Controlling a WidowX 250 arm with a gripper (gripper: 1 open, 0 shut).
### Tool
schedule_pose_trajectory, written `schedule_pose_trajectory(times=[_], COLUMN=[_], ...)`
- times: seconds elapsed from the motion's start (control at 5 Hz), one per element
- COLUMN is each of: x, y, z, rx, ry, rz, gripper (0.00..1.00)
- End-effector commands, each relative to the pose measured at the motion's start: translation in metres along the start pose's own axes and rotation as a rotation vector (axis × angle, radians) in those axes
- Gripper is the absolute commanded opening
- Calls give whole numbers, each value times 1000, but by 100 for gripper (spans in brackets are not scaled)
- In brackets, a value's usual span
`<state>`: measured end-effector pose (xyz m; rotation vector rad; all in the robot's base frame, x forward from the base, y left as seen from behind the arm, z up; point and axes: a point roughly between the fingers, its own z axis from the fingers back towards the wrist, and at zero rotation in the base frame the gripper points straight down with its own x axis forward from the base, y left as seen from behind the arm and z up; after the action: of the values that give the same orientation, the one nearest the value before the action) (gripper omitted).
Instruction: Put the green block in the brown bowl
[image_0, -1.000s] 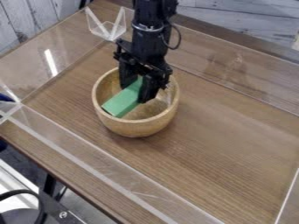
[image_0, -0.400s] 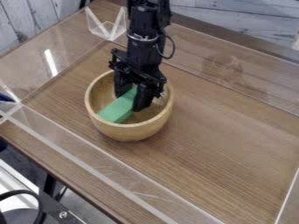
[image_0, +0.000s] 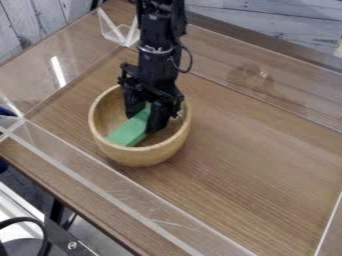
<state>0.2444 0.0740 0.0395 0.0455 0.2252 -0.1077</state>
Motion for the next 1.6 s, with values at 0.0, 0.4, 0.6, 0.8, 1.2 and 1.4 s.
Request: schedule_pose_trajectory(times=[0.0, 0.4, 0.6, 0.8, 1.2, 1.4], x=[2, -4, -3, -2, -6, -9], y=[-1, -3, -4, -6, -7, -10], z=[13, 7, 6, 6, 16, 29], rx=[43, 5, 0, -5, 8, 19], ry=[-48, -99, -122, -144, -135, -125], rz=[-30, -60, -65, -70, -97, -97], gripper=[0, 0, 0, 0, 100, 100])
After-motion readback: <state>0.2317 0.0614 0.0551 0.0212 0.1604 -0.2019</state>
